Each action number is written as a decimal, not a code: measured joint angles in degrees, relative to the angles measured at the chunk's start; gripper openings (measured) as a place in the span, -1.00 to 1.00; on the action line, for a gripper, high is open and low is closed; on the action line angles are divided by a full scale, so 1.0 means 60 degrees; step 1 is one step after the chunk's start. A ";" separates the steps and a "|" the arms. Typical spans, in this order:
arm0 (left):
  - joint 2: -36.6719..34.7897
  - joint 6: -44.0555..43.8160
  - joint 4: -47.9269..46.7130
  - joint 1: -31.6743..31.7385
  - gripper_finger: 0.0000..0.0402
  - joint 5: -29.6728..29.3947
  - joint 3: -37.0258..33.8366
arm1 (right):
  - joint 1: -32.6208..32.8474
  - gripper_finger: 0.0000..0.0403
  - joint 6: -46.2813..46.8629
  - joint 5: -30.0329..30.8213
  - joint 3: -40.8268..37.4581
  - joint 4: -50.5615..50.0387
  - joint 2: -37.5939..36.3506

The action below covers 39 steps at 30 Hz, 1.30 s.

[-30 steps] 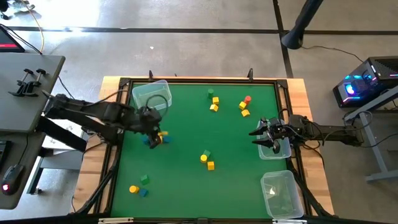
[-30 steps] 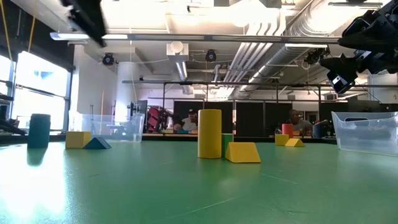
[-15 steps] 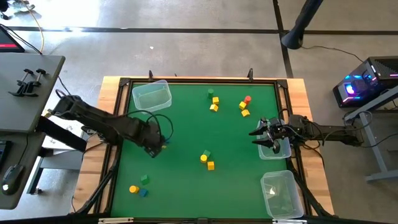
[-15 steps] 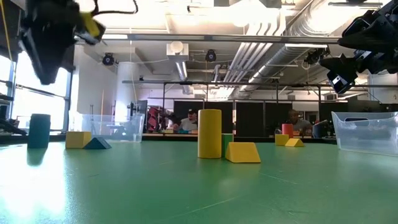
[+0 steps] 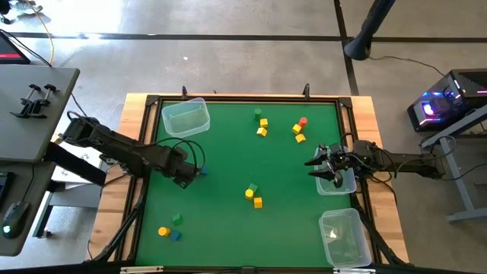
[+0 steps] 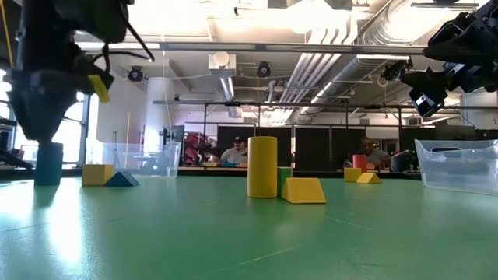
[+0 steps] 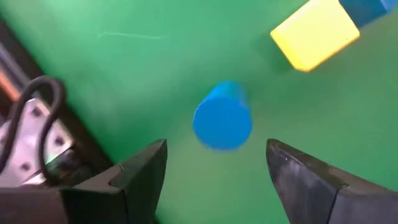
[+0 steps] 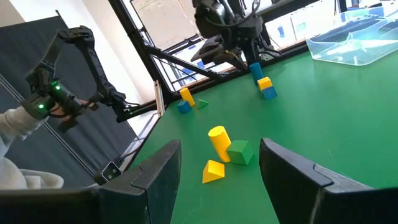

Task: Sort blocks by size
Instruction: Put the blue cylindrical block into the top transparent bin

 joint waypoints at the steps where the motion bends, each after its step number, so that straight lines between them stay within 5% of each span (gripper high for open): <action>1: 0.0000 0.0064 0.0179 0.0116 0.30 -0.0016 -0.0120 | 0.0002 0.03 -0.0001 0.0000 0.0002 -0.0002 -0.0001; 15: 0.0004 0.1258 0.1448 0.1387 0.19 0.0429 -0.0840 | -0.0001 0.03 0.0000 0.0000 0.0001 -0.0002 -0.0002; 29: -0.0004 0.1496 0.1437 0.1456 -0.39 0.0859 -0.0825 | -0.0001 0.03 -0.0001 0.0000 0.0000 0.0000 -0.0001; 39: 0.0004 0.3628 0.0565 0.2578 -0.53 0.0454 0.1142 | 0.0000 0.03 0.0000 0.0004 0.0003 -0.0001 0.0000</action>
